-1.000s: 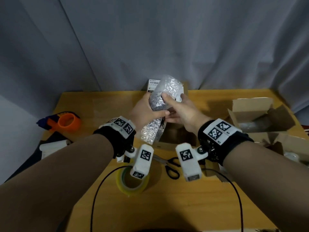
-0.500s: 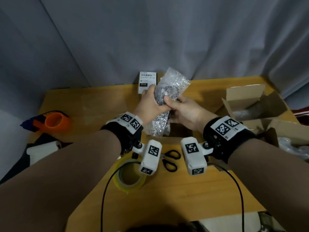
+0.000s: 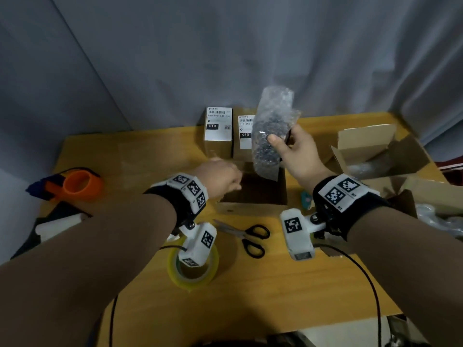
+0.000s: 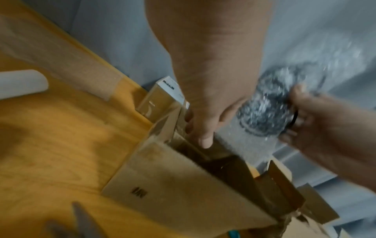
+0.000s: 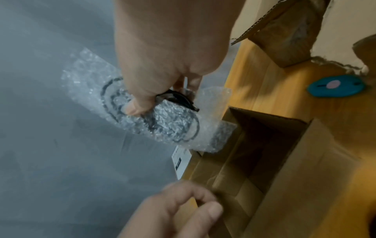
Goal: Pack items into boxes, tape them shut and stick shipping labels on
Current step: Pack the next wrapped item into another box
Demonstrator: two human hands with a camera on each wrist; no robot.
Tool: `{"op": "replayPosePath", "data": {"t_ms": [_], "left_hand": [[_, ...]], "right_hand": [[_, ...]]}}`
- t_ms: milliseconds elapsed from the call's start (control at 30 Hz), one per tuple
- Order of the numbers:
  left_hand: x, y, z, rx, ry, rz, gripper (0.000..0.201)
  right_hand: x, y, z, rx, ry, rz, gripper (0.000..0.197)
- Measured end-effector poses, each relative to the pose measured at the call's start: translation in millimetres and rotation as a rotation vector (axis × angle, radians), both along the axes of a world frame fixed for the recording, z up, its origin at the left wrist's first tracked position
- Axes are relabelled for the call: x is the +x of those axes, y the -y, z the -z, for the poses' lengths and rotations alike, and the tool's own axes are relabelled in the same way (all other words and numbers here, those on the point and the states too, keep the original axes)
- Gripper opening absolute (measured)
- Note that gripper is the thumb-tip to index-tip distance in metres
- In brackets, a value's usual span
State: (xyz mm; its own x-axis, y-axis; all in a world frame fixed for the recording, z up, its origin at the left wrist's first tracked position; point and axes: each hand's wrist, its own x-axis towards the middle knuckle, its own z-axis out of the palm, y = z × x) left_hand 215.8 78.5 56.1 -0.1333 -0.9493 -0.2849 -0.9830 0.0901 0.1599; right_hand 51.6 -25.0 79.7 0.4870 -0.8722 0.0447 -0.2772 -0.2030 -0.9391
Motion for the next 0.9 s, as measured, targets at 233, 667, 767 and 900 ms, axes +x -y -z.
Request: {"op": "replayPosePath", "data": {"t_ms": [233, 667, 767, 900], "left_hand": [[-2, -16, 32, 0.116, 0.184, -0.109, 0.083], [6, -17, 45, 0.174, 0.146, -0.194, 0.119], [6, -14, 43, 0.178, 0.143, -0.195, 0.119], [9, -15, 47, 0.148, 0.126, -0.178, 0.116]], "right_hand": [[2, -18, 36, -0.4, -0.547, -0.522, 0.043], [53, -27, 83, -0.359, -1.174, -0.794, 0.041], [46, -28, 89, -0.363, -1.08, -0.667, 0.055], [26, -17, 71, -0.498, -0.752, -0.429, 0.036]]}}
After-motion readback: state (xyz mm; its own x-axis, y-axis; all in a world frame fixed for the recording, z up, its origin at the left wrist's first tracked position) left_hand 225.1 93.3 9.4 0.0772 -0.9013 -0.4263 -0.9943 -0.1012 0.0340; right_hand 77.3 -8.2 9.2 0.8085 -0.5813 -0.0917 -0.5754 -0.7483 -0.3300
